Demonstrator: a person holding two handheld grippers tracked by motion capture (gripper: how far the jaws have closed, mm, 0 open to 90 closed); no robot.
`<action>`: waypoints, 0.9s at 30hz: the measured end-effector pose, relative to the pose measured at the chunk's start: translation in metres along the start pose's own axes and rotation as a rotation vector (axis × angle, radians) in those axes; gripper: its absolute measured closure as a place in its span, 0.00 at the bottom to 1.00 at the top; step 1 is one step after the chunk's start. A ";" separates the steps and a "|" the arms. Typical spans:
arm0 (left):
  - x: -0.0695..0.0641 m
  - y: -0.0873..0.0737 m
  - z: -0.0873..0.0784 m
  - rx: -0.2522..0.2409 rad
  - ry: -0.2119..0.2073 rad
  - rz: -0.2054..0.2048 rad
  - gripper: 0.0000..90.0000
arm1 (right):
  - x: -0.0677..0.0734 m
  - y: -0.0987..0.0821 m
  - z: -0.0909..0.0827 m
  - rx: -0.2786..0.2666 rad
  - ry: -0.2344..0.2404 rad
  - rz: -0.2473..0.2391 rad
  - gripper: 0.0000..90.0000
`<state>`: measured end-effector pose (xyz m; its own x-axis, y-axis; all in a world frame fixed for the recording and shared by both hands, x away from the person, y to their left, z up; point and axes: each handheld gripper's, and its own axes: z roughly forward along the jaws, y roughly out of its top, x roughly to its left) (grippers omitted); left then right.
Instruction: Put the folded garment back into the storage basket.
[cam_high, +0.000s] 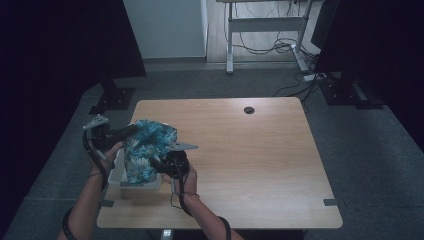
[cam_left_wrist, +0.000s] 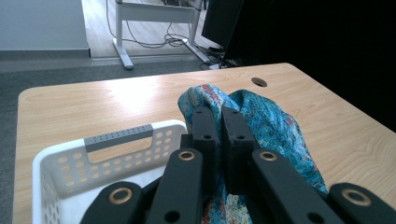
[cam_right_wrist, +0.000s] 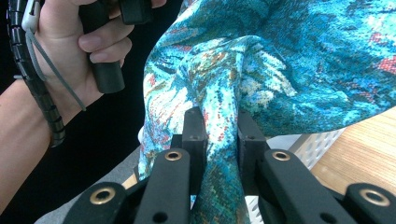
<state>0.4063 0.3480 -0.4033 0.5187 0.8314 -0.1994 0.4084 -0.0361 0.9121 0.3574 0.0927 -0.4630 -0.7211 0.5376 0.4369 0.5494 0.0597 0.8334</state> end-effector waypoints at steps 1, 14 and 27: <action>0.000 0.000 0.000 0.000 0.000 0.000 0.95 | 0.000 0.000 0.000 0.000 0.000 0.000 0.86; 0.016 0.001 -0.002 -0.011 0.010 -0.018 0.95 | 0.003 0.006 0.019 0.008 0.005 -0.006 0.86; 0.031 0.000 -0.010 -0.018 0.027 -0.028 0.95 | 0.005 0.010 0.035 0.018 0.010 -0.010 0.86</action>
<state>0.4149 0.3788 -0.4059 0.4867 0.8467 -0.2149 0.4088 -0.0033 0.9126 0.3734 0.1256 -0.4644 -0.7307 0.5282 0.4326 0.5501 0.0802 0.8312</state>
